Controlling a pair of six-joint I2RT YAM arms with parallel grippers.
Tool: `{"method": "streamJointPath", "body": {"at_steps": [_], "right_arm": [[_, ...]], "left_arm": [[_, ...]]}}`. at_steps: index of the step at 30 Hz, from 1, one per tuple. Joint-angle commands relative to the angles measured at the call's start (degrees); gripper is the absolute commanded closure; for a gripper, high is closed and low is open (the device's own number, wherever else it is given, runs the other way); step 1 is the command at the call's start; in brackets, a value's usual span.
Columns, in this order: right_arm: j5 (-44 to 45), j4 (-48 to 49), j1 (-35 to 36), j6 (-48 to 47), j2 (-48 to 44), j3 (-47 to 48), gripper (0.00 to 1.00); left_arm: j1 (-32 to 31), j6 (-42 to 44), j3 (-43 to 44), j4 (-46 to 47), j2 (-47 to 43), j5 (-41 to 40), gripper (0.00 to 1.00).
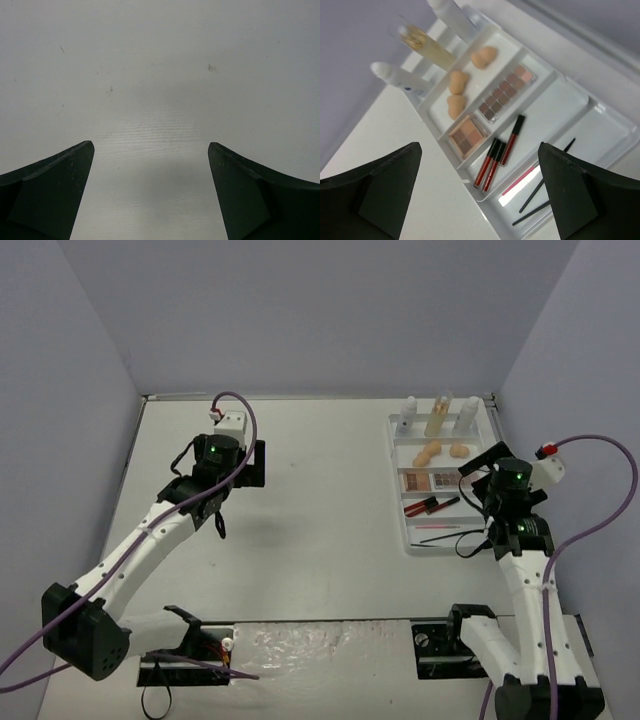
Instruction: Organize the makeup
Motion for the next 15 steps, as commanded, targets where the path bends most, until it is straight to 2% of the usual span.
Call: {"method": "streamJointPath", "body": {"at_steps": [1, 7, 15], "right_arm": [[6.8, 0.1, 4.7, -15.1, -7.2, 6.6, 0.00], [7.6, -1.1, 9.6, -25.5, -15.2, 10.1, 0.00], [5.2, -6.3, 12.8, -32.5, -23.5, 14.1, 0.00]], "left_arm": [[0.3, -1.4, 6.3, -4.1, -7.4, -3.0, 0.03], [0.4, -2.4, 9.3, -13.5, -15.4, -7.6, 0.03], [0.5, -4.2, 12.3, -26.9, -22.8, -10.1, 0.03]]}}
